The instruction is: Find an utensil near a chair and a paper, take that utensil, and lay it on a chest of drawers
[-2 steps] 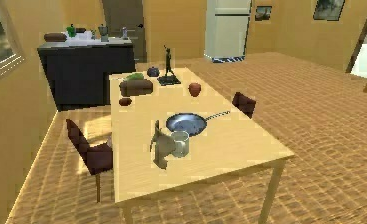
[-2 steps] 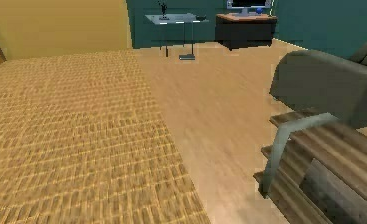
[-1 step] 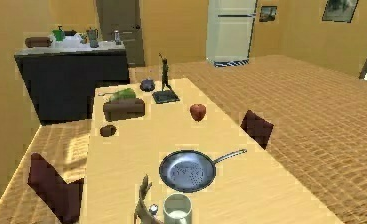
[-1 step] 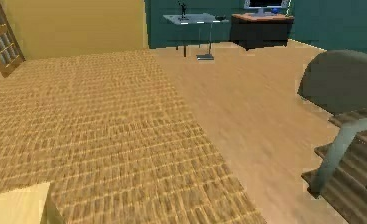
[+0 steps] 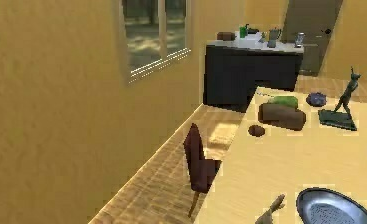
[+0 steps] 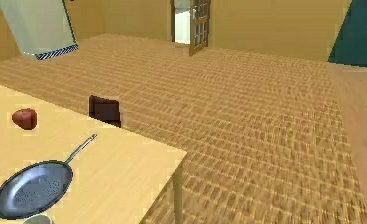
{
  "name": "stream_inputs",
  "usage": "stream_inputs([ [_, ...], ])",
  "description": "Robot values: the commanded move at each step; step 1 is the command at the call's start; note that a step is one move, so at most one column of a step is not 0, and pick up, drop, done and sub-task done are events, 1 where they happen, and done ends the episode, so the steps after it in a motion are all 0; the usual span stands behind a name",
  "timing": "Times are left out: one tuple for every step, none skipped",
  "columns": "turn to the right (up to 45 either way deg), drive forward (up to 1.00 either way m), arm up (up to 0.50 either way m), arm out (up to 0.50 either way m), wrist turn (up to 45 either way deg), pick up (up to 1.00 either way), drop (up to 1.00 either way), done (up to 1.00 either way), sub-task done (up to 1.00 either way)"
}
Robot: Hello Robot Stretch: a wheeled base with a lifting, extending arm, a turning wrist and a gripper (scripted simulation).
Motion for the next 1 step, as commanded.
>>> stream_inputs([
  [-36.0,0.0,0.0,0.0,0.0,0.0,0.0,0.0,0.0],
])
